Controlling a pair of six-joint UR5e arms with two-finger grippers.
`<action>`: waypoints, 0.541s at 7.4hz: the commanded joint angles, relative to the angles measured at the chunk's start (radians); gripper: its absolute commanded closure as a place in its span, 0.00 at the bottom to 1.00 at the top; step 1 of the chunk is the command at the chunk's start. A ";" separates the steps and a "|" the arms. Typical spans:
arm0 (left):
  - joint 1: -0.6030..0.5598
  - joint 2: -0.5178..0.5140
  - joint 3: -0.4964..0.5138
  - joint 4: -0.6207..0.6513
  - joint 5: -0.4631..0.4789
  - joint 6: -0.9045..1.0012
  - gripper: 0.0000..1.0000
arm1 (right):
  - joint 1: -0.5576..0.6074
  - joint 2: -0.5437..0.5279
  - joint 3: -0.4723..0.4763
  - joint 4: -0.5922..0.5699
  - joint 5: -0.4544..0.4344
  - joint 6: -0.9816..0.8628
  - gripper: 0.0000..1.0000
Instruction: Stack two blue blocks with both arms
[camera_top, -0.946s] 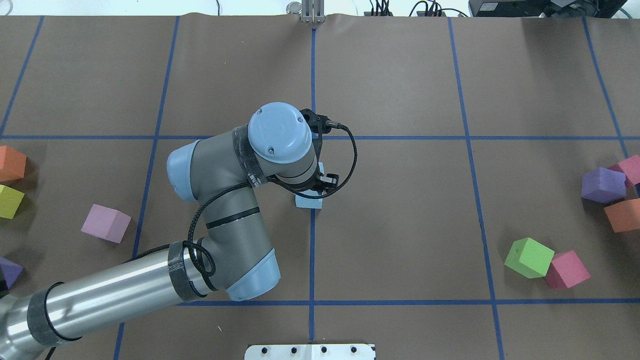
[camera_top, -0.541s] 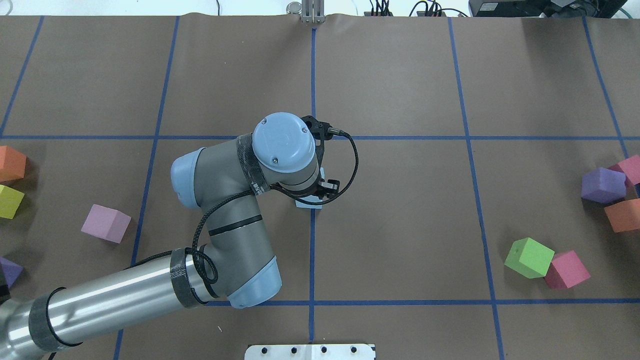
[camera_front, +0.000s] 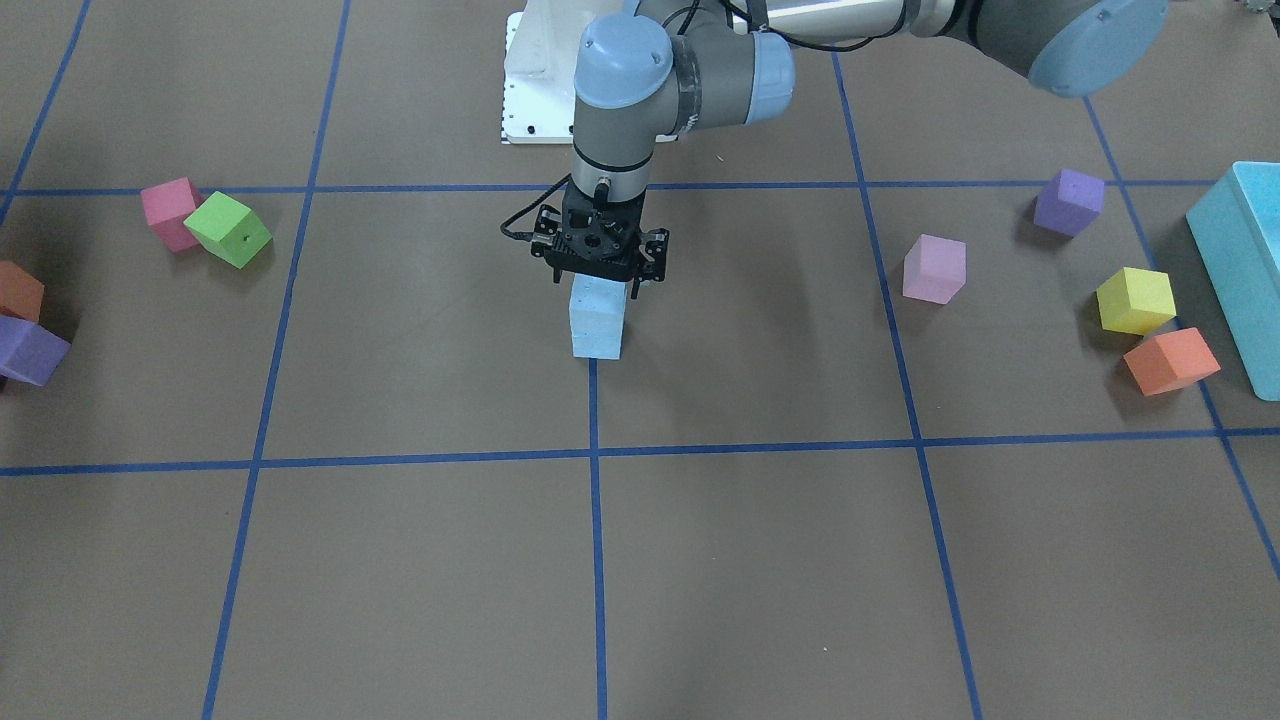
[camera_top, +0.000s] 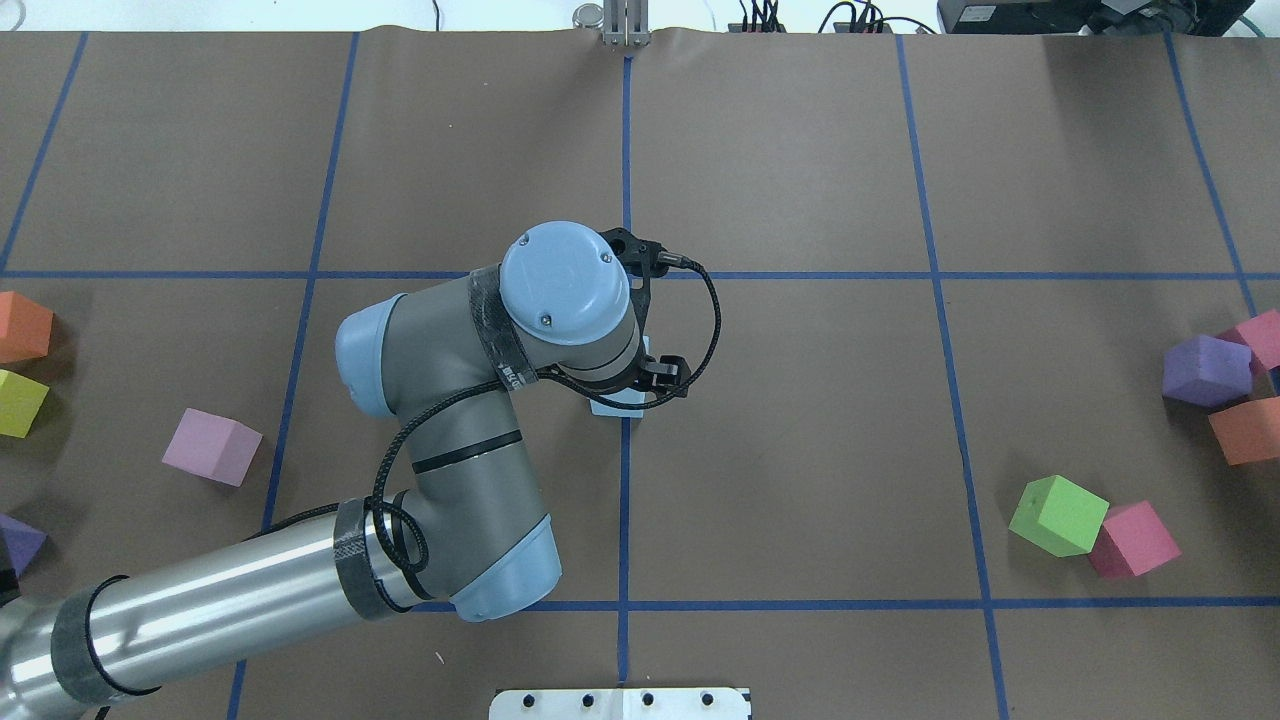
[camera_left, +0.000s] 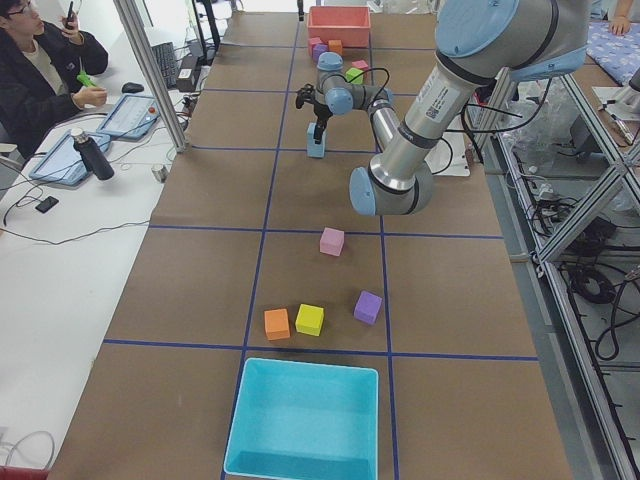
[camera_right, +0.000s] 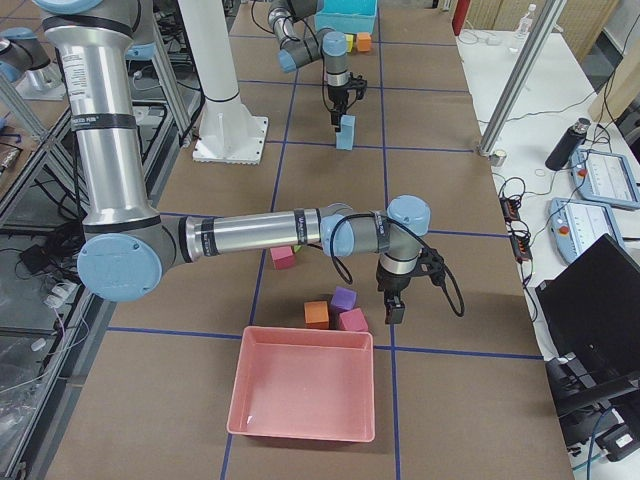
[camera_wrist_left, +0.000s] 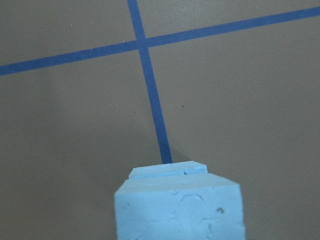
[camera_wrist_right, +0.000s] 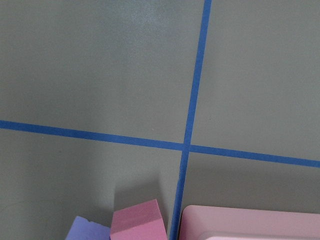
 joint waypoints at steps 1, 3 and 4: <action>-0.084 0.000 -0.188 0.170 -0.088 0.011 0.02 | 0.000 0.001 0.002 0.001 0.001 0.000 0.00; -0.220 0.013 -0.236 0.211 -0.187 0.077 0.02 | 0.000 0.000 0.000 0.002 0.001 0.002 0.00; -0.303 0.083 -0.248 0.214 -0.234 0.211 0.02 | 0.000 -0.002 0.000 0.002 0.002 0.002 0.00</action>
